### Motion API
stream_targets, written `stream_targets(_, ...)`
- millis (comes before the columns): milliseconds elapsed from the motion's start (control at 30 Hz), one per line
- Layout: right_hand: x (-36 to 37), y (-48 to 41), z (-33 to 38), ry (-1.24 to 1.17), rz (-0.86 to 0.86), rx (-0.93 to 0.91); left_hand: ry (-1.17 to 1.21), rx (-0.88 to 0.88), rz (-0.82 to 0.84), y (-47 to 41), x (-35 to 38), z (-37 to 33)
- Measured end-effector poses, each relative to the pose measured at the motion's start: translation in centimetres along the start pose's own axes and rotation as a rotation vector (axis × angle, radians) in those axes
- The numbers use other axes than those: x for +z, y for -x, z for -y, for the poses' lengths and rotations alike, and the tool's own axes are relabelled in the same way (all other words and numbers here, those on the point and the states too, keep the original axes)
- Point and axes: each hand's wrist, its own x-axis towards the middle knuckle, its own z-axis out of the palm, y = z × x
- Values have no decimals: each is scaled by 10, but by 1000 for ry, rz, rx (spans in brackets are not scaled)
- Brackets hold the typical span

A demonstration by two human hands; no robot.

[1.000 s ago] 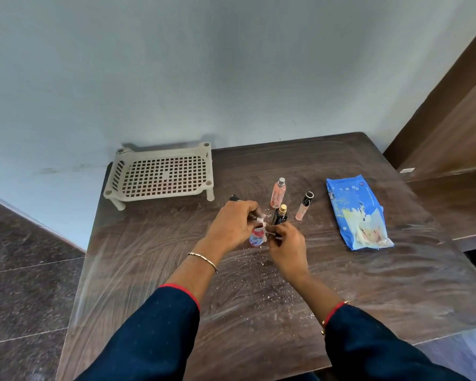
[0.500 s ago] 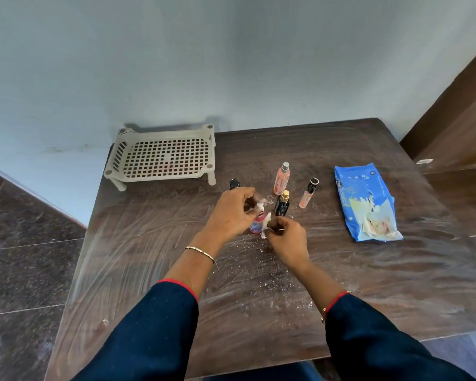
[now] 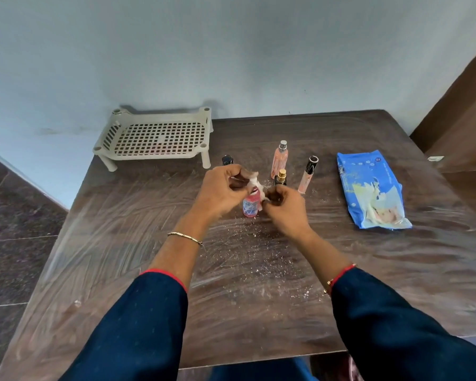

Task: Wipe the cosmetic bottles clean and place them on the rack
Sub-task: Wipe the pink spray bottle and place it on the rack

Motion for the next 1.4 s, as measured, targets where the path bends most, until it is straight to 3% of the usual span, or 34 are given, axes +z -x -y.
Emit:
stream_targets(133,4,-3,-6,-18,-47,-63,-8,77,-22,1,3,13)
stream_targets(300,-1,-6,-11,-106,47,38,-16,126,-70,4,8,19)
stream_targets(400,-6,-16,-1,-128,-9,-45,-43,181,-59,2,7,20)
stream_targets(567,-6,-12,-5,-40,181,25,-172,251,8,-11,1,14)
stream_targets(633,-7,-10,-7,-63,177,7,-183,269,13,-12,1,14)
stream_targets(733,-5,-7,-1,-67,-1,-174,-166,287,-28,-8,3,21)
stream_targets(867,5,12,-2,305,-85,-555,-154,301,-53,1,11,24)
stream_targets(967,5,20,-11,677,-42,-699,-166,290,-71,5,16,22)
stream_targets(1100,2,20,-16,916,109,-693,-166,280,-73,5,17,22)
stream_targets(1200,-10,15,-5,862,2,-768,-158,279,-81,3,14,23)
stream_targets(1333,-17,14,5,595,-346,-936,-151,282,-76,1,13,22)
stream_targets(1400,-8,18,-2,620,-358,-998,-138,286,-75,1,14,22)
